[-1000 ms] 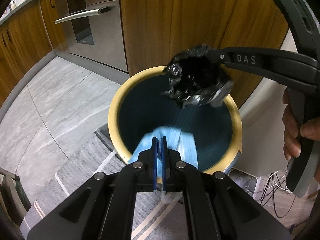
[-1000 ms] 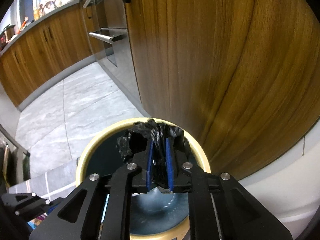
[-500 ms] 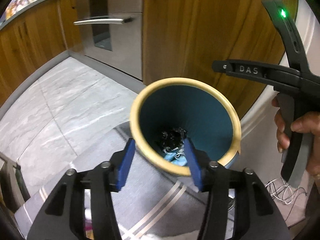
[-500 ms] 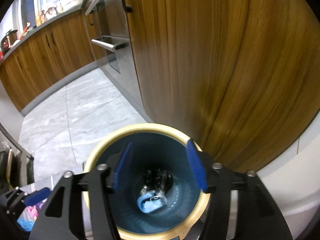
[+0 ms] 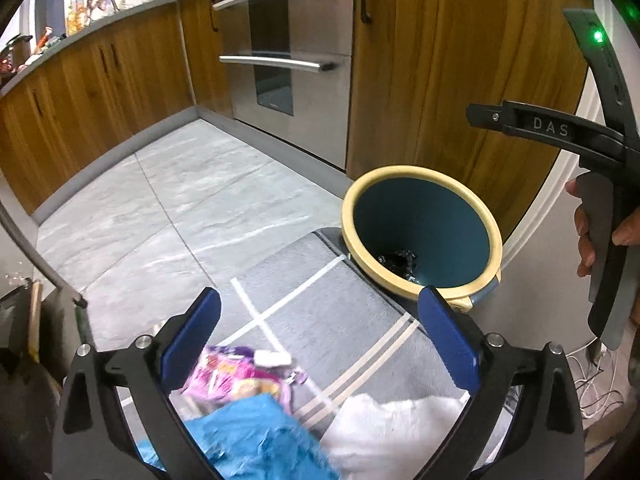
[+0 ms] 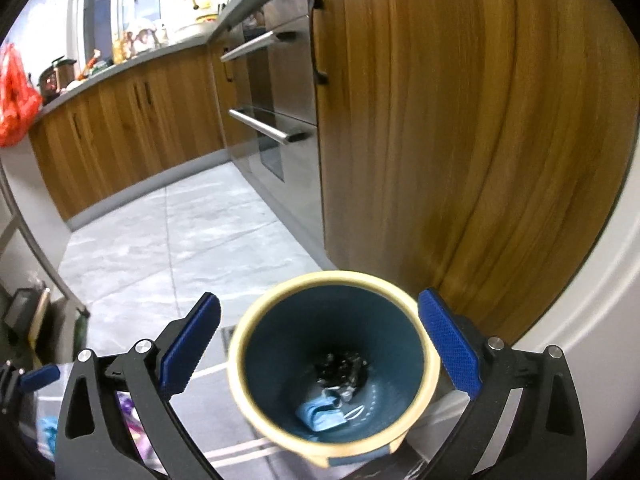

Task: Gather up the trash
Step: 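Move both tools back toward the remaining trash on the mat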

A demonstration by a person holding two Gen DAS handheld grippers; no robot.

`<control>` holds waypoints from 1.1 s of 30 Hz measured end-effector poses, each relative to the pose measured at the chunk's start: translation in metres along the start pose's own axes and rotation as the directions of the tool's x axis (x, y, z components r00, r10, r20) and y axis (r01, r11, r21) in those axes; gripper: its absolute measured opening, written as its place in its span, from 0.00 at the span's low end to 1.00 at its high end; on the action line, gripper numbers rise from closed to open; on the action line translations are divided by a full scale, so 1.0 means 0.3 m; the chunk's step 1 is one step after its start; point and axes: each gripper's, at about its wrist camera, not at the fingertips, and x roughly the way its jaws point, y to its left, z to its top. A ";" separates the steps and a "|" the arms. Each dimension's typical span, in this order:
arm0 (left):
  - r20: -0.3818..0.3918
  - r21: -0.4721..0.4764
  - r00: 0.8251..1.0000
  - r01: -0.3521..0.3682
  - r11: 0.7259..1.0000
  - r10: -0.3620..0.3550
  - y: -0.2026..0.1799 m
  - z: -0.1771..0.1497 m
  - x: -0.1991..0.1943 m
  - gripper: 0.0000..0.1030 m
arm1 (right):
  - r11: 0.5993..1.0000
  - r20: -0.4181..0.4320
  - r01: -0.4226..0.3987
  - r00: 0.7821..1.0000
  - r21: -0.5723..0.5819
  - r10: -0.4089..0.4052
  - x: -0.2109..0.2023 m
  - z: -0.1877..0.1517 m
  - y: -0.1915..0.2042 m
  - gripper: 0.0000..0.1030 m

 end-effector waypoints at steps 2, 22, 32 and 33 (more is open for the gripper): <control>0.013 0.005 1.000 -0.008 1.000 0.008 -0.001 -0.003 -0.048 0.94 | 1.000 0.004 -0.011 1.000 0.022 0.011 -0.037 0.000 0.008 0.95; 0.055 -0.137 0.991 -0.110 0.984 0.118 0.231 -0.205 -0.424 0.94 | 0.995 -0.059 -0.102 0.993 0.000 0.102 -0.263 -0.136 0.156 0.95; 0.007 -0.247 0.981 -0.185 0.951 0.193 0.390 -0.332 -0.457 0.94 | 0.986 -0.129 -0.130 0.985 -0.107 0.116 -0.248 -0.208 0.258 0.95; -0.004 -0.254 0.981 -0.190 0.948 0.195 0.404 -0.343 -0.451 0.94 | 0.983 -0.136 -0.135 0.984 -0.121 0.118 -0.243 -0.216 0.269 0.95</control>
